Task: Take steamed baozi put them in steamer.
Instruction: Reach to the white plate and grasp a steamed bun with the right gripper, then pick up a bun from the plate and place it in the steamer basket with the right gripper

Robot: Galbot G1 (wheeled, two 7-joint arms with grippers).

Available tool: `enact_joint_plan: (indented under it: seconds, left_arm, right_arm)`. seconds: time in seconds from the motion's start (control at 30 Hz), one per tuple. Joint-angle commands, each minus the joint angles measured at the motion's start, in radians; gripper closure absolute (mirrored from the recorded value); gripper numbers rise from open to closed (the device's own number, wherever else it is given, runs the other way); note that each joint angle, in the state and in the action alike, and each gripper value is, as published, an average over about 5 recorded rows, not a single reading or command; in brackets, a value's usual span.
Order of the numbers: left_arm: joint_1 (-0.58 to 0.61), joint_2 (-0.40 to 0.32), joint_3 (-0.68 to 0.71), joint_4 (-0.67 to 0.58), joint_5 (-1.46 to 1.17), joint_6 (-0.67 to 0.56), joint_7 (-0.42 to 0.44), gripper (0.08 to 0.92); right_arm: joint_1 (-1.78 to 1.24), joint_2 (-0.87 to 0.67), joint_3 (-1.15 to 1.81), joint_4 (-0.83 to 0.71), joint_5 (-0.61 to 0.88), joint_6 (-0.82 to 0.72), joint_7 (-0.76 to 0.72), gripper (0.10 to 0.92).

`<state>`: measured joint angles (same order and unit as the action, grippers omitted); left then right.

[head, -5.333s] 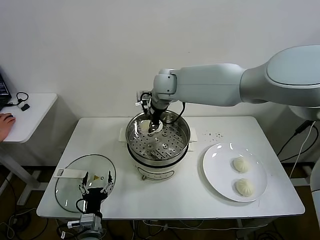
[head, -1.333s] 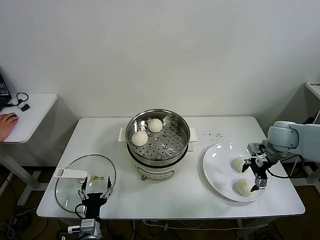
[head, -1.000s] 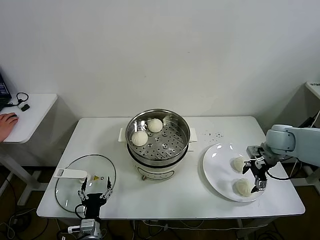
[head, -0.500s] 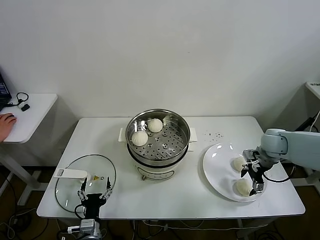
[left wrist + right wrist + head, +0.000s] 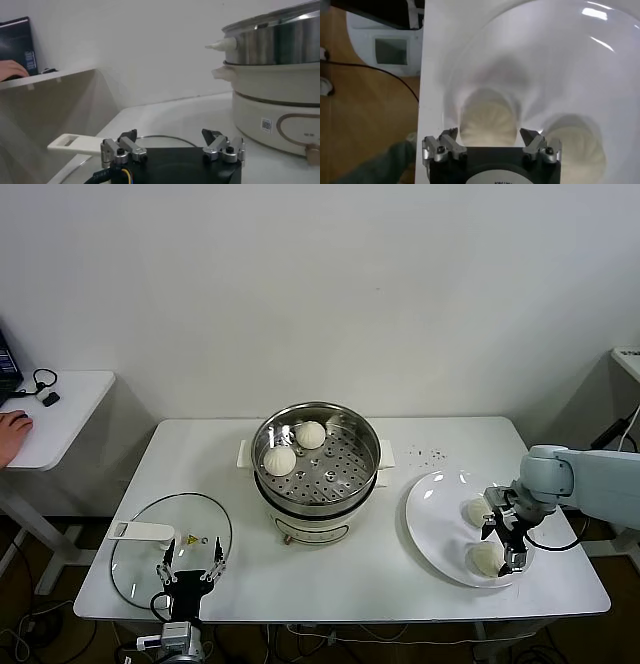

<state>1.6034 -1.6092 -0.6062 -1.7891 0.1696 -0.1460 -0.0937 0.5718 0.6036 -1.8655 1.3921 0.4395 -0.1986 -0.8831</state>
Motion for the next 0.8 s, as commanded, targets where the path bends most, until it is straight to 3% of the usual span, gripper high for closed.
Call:
enact_joint_plan:
  seconds: [0.03, 0.37, 0.8]
  left_arm:
    - [0.0, -0.049, 0.0, -0.002, 0.0, 0.0, 0.0, 0.177]
    - [0.001, -0.049, 0.0, -0.005, 0.001, -0.001, 0.001, 0.177]
    - [-0.004, -0.049, 0.009, -0.007, 0.006, 0.003, 0.003, 0.177]
  right_arm:
    - [-0.007, 0.001, 0.001, 0.0, -0.002, -0.001, 0.003, 0.255]
    - [0.005, -0.001, 0.0, 0.004, -0.001, -0.002, 0.007, 0.511]
    - [0.337, 0.06, -0.164, 0.082, 0.086, 0.047, -0.031, 0.539]
